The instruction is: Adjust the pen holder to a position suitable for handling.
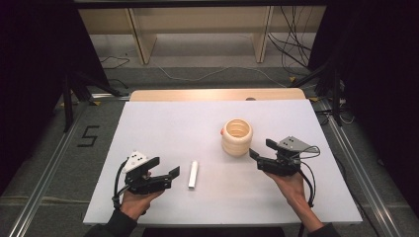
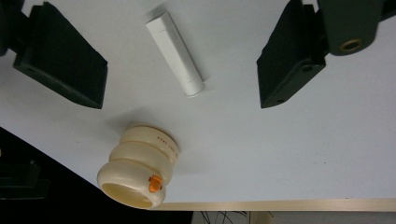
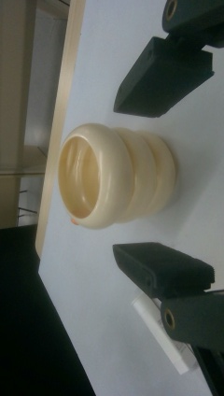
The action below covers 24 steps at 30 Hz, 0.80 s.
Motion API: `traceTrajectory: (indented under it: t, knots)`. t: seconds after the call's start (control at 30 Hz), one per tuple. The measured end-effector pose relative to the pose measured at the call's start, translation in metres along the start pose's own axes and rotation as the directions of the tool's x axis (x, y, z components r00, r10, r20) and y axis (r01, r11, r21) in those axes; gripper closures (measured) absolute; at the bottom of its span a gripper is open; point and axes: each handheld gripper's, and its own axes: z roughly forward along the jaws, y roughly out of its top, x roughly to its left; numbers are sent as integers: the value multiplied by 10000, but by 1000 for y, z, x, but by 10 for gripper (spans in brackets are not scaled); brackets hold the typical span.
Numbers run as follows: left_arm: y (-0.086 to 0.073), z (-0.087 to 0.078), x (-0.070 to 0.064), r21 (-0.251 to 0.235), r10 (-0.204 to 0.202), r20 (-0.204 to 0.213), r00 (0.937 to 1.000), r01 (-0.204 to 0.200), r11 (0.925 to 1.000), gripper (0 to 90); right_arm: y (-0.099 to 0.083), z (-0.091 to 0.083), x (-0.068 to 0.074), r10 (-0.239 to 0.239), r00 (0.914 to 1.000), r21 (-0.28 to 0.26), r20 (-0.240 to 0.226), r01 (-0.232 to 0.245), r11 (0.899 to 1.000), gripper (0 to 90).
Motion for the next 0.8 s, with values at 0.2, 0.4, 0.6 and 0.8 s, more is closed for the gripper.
traceTrajectory:
  t: [0.2,0.4,0.6,0.8]
  knots:
    - [5,4,1,324,-47,-34,10000,48,9995,154,-4,-4,3,-24,9999,9,-108,24,10000,258]
    - [10,12,1,770,-54,-180,9998,68,9970,154,-7,-7,3,-19,10000,14,-47,19,10000,251]
    - [14,18,-2,1216,105,-249,9996,-74,9926,154,-10,-12,4,-66,10000,-8,-3,66,10000,247]
    - [15,25,-4,1605,214,-262,9994,-169,9869,154,-13,-15,5,-59,10000,57,-37,59,10000,231]
